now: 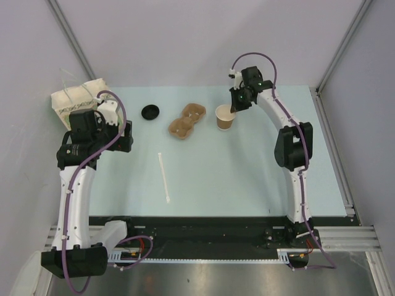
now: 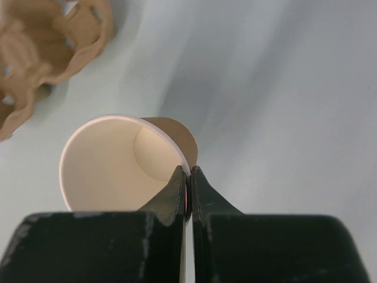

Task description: Pack the takeout coffee

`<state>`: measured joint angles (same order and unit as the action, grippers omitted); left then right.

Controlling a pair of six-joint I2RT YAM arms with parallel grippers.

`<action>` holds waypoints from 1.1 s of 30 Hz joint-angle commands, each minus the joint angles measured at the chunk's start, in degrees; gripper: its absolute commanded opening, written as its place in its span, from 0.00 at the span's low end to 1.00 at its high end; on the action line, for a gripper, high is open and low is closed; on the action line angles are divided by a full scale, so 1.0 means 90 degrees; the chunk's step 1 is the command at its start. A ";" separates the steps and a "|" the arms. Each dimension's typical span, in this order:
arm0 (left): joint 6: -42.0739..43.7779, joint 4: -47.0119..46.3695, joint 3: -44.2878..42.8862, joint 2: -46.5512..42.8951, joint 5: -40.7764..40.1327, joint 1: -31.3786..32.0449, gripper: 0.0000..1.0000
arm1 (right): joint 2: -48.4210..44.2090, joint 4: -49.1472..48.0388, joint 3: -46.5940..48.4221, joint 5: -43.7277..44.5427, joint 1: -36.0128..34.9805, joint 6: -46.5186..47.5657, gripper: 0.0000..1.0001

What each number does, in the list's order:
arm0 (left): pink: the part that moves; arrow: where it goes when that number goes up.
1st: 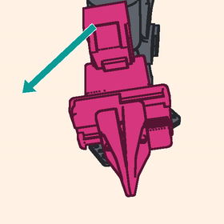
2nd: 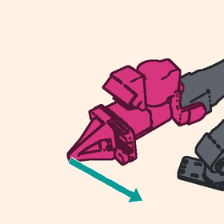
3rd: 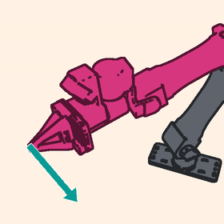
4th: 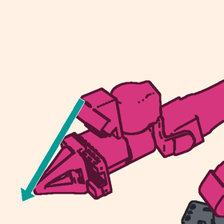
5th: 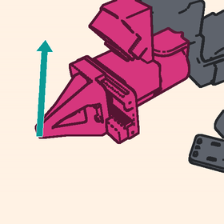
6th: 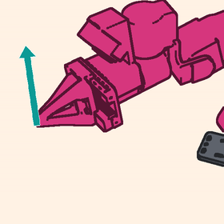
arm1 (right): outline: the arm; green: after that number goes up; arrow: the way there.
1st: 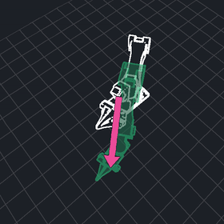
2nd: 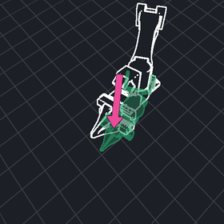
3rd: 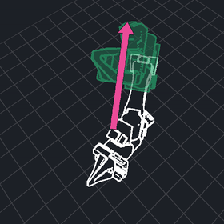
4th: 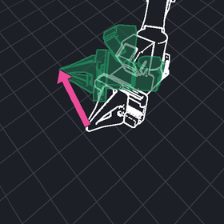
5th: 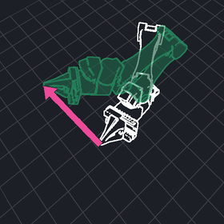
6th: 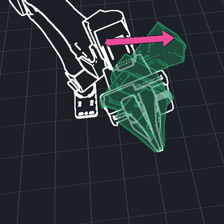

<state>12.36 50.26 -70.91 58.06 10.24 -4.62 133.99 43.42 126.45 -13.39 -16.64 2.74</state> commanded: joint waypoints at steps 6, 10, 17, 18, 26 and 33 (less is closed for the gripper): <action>-0.0006 -0.0291 0.0194 -0.0367 0.0483 0.0016 1.00 | -0.2602 0.0586 -0.1723 -0.1208 -0.0503 0.0837 0.00; -0.0357 -0.0642 0.0272 -0.0387 0.0630 0.0025 0.99 | -0.3363 0.0120 -0.3003 -0.0838 -0.1040 0.1013 0.01; -0.0270 -0.0828 0.0165 -0.0075 0.1137 0.0025 1.00 | -0.4156 -0.0947 -0.4684 0.0031 -0.1939 0.0731 0.00; -0.0260 -0.0858 0.0145 -0.0055 0.1225 0.0025 1.00 | -0.4194 -0.0986 -0.4830 0.0052 -0.2036 0.0721 0.00; -0.0075 -0.1023 0.0281 0.0199 0.1011 0.0357 0.99 | -0.4283 -0.1318 -0.5300 0.0150 -0.2487 0.0760 0.00; 0.0150 -0.0966 -0.0137 0.0851 0.0669 0.0757 0.99 | -0.4175 -0.1406 -0.5447 0.0062 -0.2526 0.0769 0.01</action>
<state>11.55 42.17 -68.29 61.91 17.74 0.45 98.04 33.58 78.26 -13.08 -39.20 9.26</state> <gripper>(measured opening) 0.995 0.022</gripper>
